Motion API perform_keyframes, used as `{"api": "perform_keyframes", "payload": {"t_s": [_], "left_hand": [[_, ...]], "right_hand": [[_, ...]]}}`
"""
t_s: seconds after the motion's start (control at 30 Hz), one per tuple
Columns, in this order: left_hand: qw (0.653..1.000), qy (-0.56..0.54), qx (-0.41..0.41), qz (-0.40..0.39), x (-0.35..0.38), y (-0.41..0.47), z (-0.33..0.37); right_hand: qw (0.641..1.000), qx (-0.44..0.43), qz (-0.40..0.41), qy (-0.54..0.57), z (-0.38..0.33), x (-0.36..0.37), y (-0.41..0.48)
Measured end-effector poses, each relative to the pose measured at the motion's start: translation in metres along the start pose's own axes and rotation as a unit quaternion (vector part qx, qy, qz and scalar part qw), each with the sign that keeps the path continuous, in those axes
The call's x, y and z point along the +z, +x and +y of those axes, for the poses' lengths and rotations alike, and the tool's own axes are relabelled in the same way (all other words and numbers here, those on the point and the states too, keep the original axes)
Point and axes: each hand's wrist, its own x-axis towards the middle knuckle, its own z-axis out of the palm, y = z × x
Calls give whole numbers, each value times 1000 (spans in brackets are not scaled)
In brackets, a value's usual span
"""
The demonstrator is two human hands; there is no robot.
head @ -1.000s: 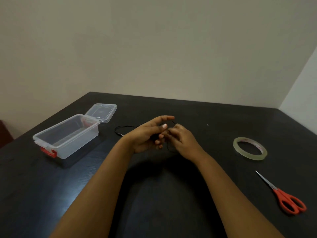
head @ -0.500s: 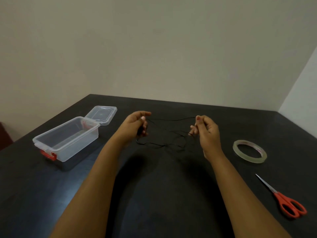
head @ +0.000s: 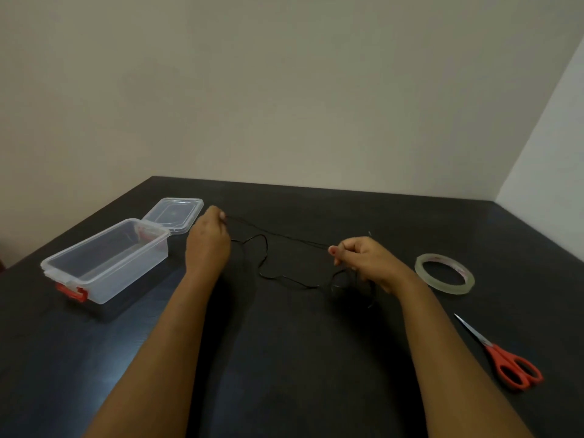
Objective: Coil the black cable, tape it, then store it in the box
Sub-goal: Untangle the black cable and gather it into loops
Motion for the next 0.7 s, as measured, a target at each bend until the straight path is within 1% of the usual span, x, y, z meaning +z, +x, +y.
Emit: {"api": "perform_keyframes", "payload": {"t_s": [0.07,0.13,0.17,0.2,0.23,0.3,0.33,0.37,0.4,0.43,0.47,0.5,0.53,0.57,0.63,0.7], "left_hand": [[999,13,-39,-14,1,1,-6],[992,89,-55,-66,3,2,-9],[985,140,-47,-94,5,2,-9],[980,167,-28,-104,7,0,-5],[983,156,6,-92,11,-2,0],[992,45,109,-47,20,-12,20],[987,-28,151,-53,24,-20,36],[975,-103,175,-90,29,-30,51],[959,-170,180,-135,32,-41,66],[944,-227,164,-175,34,-51,79],[931,-277,130,-201,34,-59,88],[922,-310,91,-211,34,-62,93],[922,-319,56,-214,32,-62,95],[930,-299,31,-214,29,-59,94],[946,-223,13,-234,23,-48,88],[936,-218,6,-276,16,-38,84]], "right_hand": [[998,-2,53,34,8,-7,-1],[991,-8,111,80,14,-11,0],[986,-18,135,95,15,-11,1],[983,-38,158,91,15,-11,3],[979,-67,178,69,12,-9,4],[972,-136,191,6,4,-1,6],[968,-171,180,-18,-1,6,7],[965,-202,161,-34,-6,15,8],[964,-220,145,-44,-11,25,8],[963,-228,135,-54,-15,32,8],[960,-234,136,-68,-18,37,8],[956,-240,146,-84,-20,38,7],[950,-248,159,-99,-19,37,7],[945,-257,170,-112,-17,35,7],[942,-262,168,-128,-14,28,7],[947,-251,158,-122,-11,22,7]]}}
